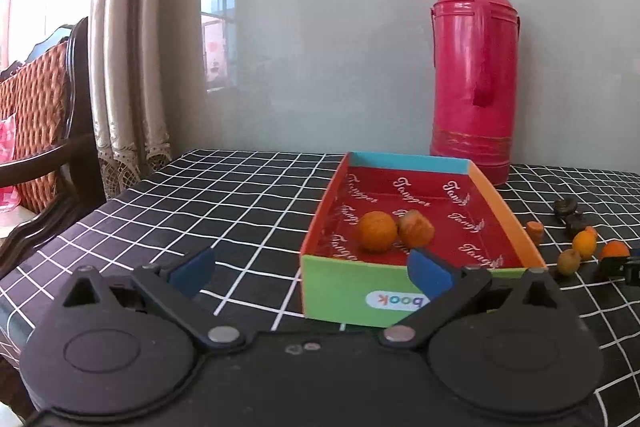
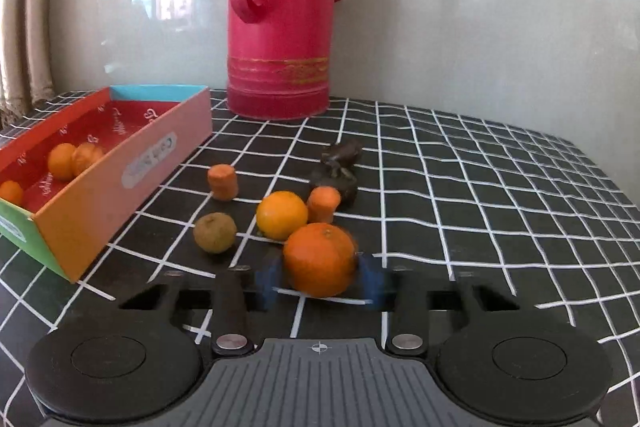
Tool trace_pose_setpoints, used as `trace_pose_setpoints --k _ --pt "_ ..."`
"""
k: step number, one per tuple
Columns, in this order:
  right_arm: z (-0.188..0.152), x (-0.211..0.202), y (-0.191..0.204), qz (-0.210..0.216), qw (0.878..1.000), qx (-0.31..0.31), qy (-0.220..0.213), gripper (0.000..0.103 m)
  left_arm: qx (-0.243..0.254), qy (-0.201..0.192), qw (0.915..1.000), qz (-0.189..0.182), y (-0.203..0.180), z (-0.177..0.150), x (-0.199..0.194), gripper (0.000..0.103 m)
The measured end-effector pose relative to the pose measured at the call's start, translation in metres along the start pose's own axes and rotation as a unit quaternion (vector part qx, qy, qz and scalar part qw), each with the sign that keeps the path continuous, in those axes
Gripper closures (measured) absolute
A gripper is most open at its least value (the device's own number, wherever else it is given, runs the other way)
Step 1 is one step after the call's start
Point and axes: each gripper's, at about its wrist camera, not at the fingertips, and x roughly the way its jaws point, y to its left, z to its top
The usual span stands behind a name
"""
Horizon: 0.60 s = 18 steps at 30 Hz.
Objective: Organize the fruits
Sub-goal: 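Carry the large orange in the right gripper into the box and release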
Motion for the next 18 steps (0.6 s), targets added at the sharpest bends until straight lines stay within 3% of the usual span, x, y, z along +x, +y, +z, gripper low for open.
trace_pose_setpoints --k 5,10,18 --pt "-0.001 -0.003 0.003 -0.007 1.0 -0.007 -0.007 0.063 -0.007 -0.001 1.0 0.002 0.006 0.0 0.0 0.006" --pt "0.001 -0.014 0.007 0.005 0.999 -0.002 -0.042 0.063 -0.005 -0.001 1.0 0.003 0.006 0.0 -0.001 0.006" --pt "0.01 -0.027 0.04 0.067 0.993 -0.008 -0.102 0.063 -0.007 0.006 0.9998 0.02 0.017 -0.004 -0.001 0.006"
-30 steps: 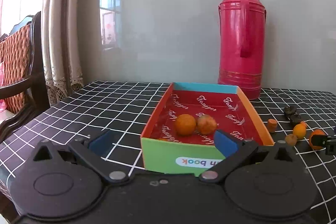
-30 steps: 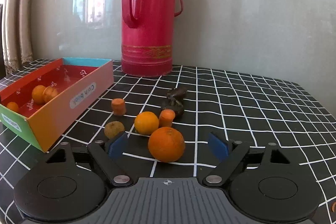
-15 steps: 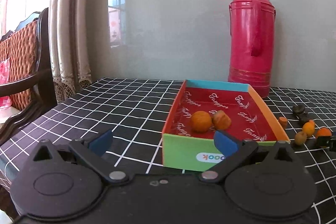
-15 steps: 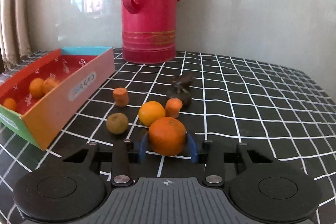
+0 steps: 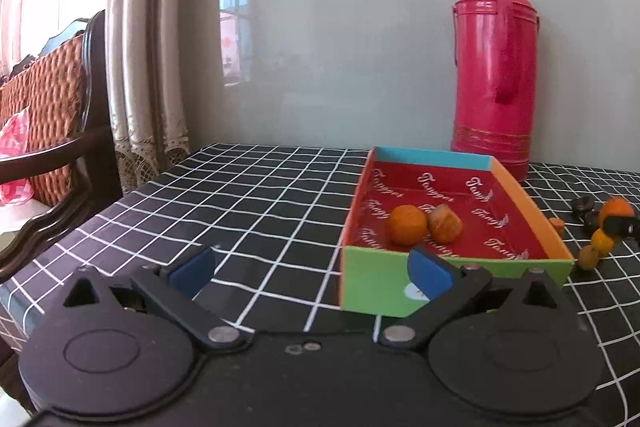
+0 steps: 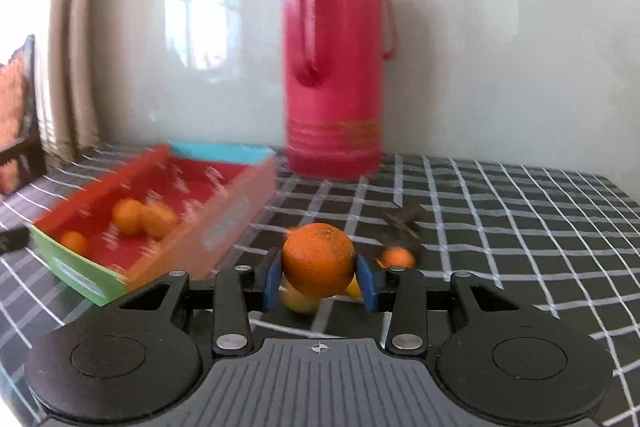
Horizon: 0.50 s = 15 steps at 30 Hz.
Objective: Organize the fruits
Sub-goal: 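Carry the large orange in the right gripper into the box and release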
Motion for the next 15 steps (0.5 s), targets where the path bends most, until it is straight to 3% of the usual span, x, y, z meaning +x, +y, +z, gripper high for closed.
trace_pose_setpoints --k 5,11,14,15 --pt "0.007 -0.008 0.03 0.057 0.997 -0.009 -0.05 0.063 0.01 0.005 0.9999 0.009 0.007 -0.004 0.0 0.006" --pt "0.006 0.004 0.073 0.105 0.993 -0.027 -0.049 0.062 0.008 0.011 0.9998 0.014 0.014 -0.005 0.001 0.006" --pt "0.002 0.006 0.085 0.08 0.994 -0.03 -0.067 0.004 0.009 0.011 0.9998 0.011 0.011 -0.005 0.0 0.006" --pt "0.004 0.003 0.084 0.089 0.993 -0.023 -0.075 0.004 0.01 0.01 0.9999 0.009 0.009 -0.005 -0.001 0.006"
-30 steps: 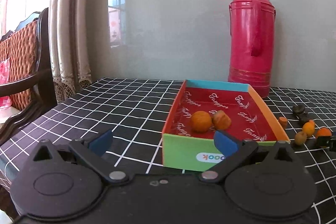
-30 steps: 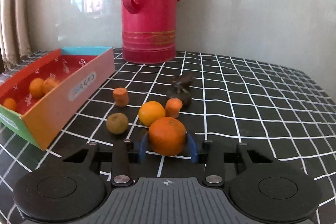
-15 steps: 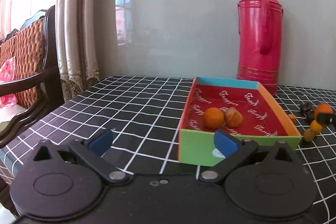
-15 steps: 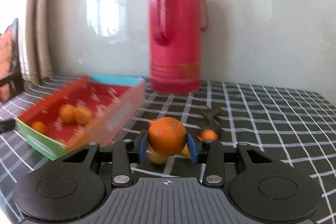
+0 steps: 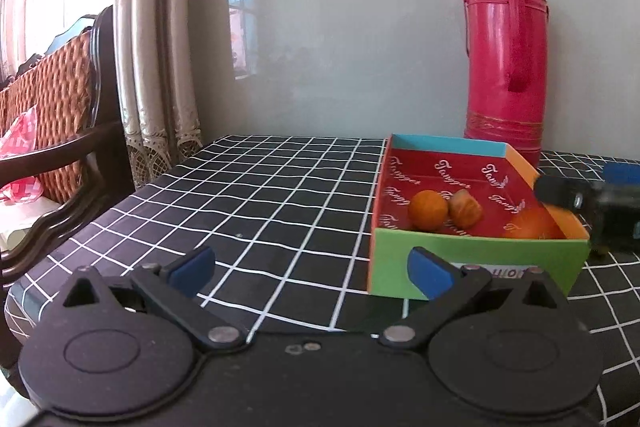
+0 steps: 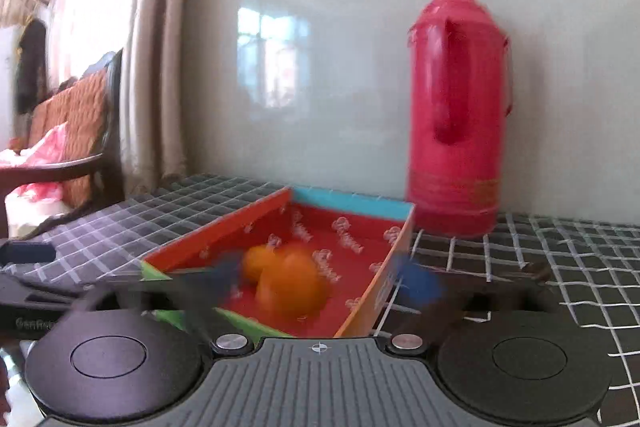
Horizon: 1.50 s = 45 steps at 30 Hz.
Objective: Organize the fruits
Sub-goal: 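Carry the large orange in the right gripper into the box and release, then grasp the brown kiwi with the left gripper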
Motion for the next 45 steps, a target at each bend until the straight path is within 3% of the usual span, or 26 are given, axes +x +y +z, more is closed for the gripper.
trace_pose_setpoints --k 3,8,16,25,37,40,43,45 --pt "0.002 -0.006 -0.007 -0.021 1.0 0.005 -0.015 0.004 0.003 -0.003 1.0 -0.004 -0.005 0.001 -0.002 0.006" --pt "0.003 -0.018 -0.044 -0.065 0.997 0.045 -0.004 0.004 -0.004 -0.013 0.9998 -0.016 -0.015 0.004 -0.005 0.006" --pt "0.0 -0.047 -0.09 -0.119 0.991 0.057 0.007 0.004 0.01 -0.029 0.9972 -0.068 -0.061 0.009 -0.013 0.006" --pt "-0.007 -0.081 -0.14 -0.18 0.981 0.069 0.012 0.004 0.032 -0.038 0.9901 -0.131 -0.124 0.009 -0.023 0.006" --pt "-0.015 -0.116 -0.188 -0.219 0.972 0.084 0.021 0.004 0.076 -0.032 0.9775 -0.194 -0.196 0.006 -0.021 0.013" --pt "-0.019 -0.124 -0.2 -0.231 0.969 0.087 0.024 0.004 0.079 -0.021 0.9765 -0.199 -0.212 0.006 -0.015 0.018" --pt "-0.022 -0.129 -0.213 -0.243 0.965 0.095 0.03 0.004 0.079 0.014 0.9781 -0.192 -0.224 0.006 0.003 0.036" --pt "-0.025 -0.133 -0.221 -0.249 0.962 0.103 0.033 0.004 0.073 0.035 0.9794 -0.185 -0.227 0.006 0.015 0.042"
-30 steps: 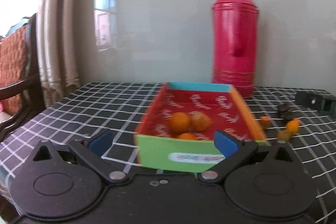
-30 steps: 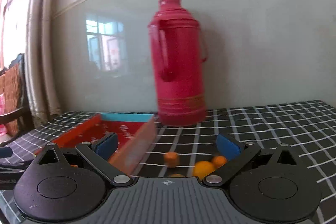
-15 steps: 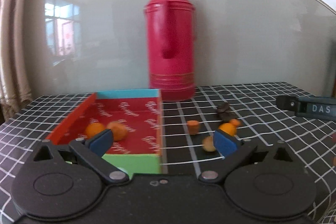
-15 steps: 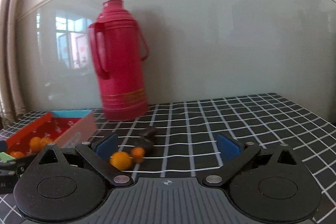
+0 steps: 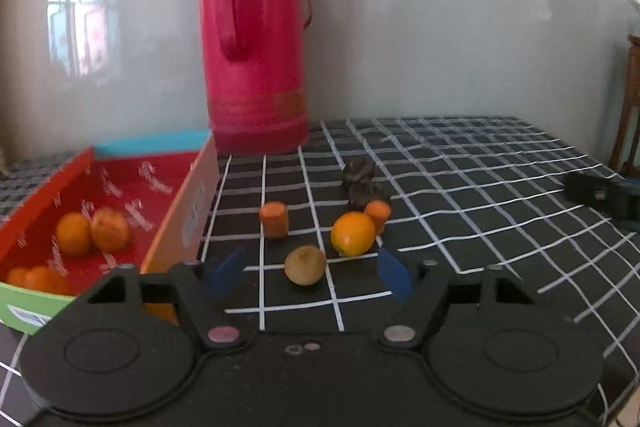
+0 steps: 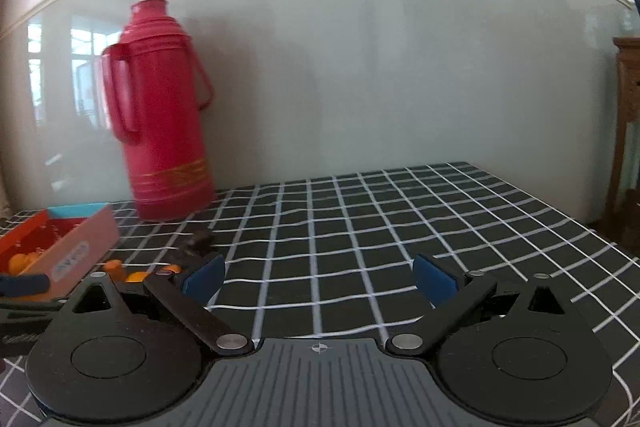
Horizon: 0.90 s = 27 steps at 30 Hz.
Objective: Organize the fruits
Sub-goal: 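Grasp the brown kiwi with the left gripper, then carry the kiwi in the left gripper into the box and release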
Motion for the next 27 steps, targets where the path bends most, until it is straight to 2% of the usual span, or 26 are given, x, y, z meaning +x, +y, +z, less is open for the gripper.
trace_pose_setpoints --k 2,6,8,9,10,12,16,19,23,27 --pt "0.001 0.003 -0.005 -0.004 1.0 0.006 0.004 0.004 -0.01 0.015 0.9998 0.004 0.002 0.0 0.008 0.052" --pt "0.002 0.012 -0.01 -0.009 1.0 0.008 0.012 0.004 -0.017 0.034 0.9993 0.005 0.004 0.001 0.02 0.064" --pt "0.002 0.014 -0.011 -0.007 1.0 0.01 0.014 0.004 -0.016 0.05 0.9986 0.002 0.003 0.0 0.028 0.078" --pt "0.002 0.015 -0.01 -0.006 1.0 0.009 0.015 0.004 -0.017 0.056 0.9983 0.001 0.003 0.0 0.031 0.079" --pt "0.003 0.015 -0.009 -0.005 1.0 0.007 0.015 0.004 -0.017 0.055 0.9983 0.0 0.003 0.0 0.031 0.085" --pt "0.003 0.016 -0.007 -0.004 1.0 0.005 0.015 0.004 -0.024 0.051 0.9982 -0.017 0.004 0.002 0.028 0.085" --pt "0.003 0.018 -0.005 -0.004 1.0 0.009 0.018 0.004 -0.013 0.029 0.9992 -0.025 0.002 0.003 0.016 0.085" --pt "0.003 0.019 -0.001 -0.001 1.0 0.013 0.023 0.004 -0.008 -0.002 0.9996 -0.026 0.004 0.003 -0.003 0.085" --pt "0.002 0.022 0.009 0.006 0.999 0.013 0.03 0.004 -0.005 -0.045 0.9989 -0.01 0.013 0.004 -0.028 0.085" --pt "0.002 0.024 0.025 0.017 0.999 0.011 0.034 0.004 -0.02 -0.069 0.9973 0.016 0.036 0.004 -0.046 0.085"
